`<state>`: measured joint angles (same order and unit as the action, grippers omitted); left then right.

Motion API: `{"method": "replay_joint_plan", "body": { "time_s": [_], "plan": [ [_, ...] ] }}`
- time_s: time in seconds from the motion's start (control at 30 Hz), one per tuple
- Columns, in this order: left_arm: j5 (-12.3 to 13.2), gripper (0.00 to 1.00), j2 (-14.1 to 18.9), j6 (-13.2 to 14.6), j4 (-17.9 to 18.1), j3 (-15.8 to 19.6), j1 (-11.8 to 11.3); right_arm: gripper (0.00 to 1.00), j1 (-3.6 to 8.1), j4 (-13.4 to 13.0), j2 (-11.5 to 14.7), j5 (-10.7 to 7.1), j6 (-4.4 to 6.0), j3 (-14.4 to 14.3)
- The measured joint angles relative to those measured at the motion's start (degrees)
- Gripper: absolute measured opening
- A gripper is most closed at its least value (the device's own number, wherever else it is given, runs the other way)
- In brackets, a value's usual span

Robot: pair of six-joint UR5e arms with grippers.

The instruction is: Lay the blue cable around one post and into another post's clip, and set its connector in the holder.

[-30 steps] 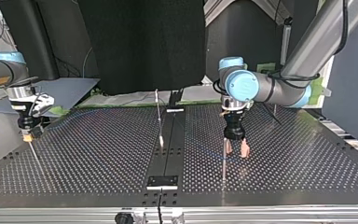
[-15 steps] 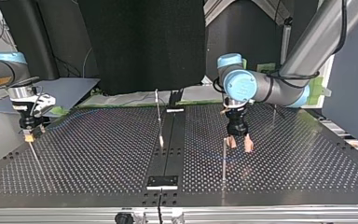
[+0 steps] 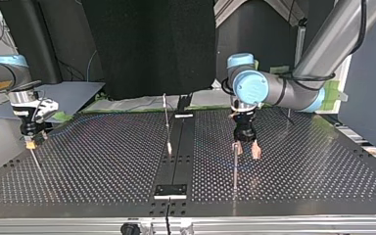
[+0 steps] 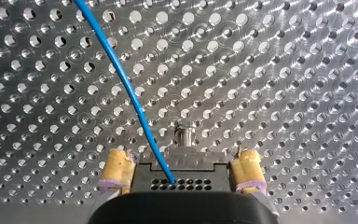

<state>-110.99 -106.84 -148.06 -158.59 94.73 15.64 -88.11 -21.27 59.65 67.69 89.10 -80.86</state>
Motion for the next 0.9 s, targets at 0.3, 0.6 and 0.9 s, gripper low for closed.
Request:
{"method": "replay_joint_plan", "body": {
  "time_s": [0.3, 0.6, 0.9],
  "plan": [
    [1.02, 1.0, 1.34, -2.29, -1.62, 0.24, 0.59, 1.0, 0.0, 0.05, 0.0, 0.02, -0.13, 0.02],
    [0.85, 1.0, 1.8, -1.89, -3.58, 0.54, 1.58, 1.0, 0.02, -0.01, 0.0, 0.05, -0.14, -0.02],
    [1.13, 1.0, 5.88, 0.73, -3.88, 3.61, 2.61, 1.0, 0.01, -0.16, 0.0, 0.01, -0.05, -0.02]
  ]
}}
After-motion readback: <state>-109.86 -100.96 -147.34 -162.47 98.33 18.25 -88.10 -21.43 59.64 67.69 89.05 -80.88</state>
